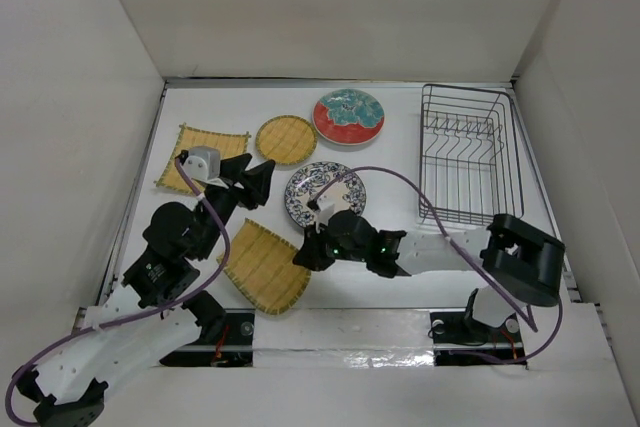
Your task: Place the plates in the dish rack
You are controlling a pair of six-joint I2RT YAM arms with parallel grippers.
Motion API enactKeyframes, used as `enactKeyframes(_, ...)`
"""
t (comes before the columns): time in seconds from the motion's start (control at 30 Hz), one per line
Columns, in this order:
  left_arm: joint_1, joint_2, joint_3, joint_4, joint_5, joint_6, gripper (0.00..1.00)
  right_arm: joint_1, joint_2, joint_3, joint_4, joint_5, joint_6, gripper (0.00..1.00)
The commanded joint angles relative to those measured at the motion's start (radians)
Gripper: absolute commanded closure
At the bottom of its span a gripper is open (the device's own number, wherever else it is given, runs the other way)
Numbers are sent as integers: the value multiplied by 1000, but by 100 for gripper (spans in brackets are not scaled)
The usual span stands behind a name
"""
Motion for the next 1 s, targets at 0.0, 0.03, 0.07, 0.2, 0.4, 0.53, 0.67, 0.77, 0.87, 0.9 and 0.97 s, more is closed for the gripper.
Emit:
enactKeyframes(0.0, 2, -54, 38, 37, -55, 12, 50, 3, -131, 89, -45, 185, -85, 100)
enactKeyframes(0.03, 2, -63, 34, 43, -64, 14, 50, 3, -176, 123, -74, 225, -101, 100)
enactKeyframes(0.07, 2, -71, 31, 44, -75, 14, 50, 3, -195, 141, -131, 307, -118, 100)
enactKeyframes(0.2, 2, -100, 28, 47, -87, 8, 50, -87, -281, 217, -255, 449, -190, 100)
enactKeyframes(0.4, 2, -108, 38, 43, -35, -9, 50, -344, -506, 243, -329, 605, -265, 100)
enactKeyframes(0.53, 2, -99, 57, 22, 2, -12, 49, -574, -591, 276, -427, 774, -360, 100)
enactKeyframes(0.67, 2, -69, 88, -12, 65, -18, 44, -827, -628, 276, -438, 770, -437, 100)
enactKeyframes(0.77, 2, -50, 103, -23, 143, -41, 43, -998, -622, 273, -398, 729, -491, 100)
enactKeyframes(0.87, 2, -49, 122, -32, 220, -57, 43, -1139, -573, 299, -418, 667, -485, 100)
enactKeyframes(0.9, 2, -57, 123, -32, 229, -58, 43, -1164, -565, 298, -398, 647, -498, 100)
enactKeyframes(0.97, 2, -69, 123, -32, 247, -64, 42, -1202, -547, 306, -337, 606, -518, 100)
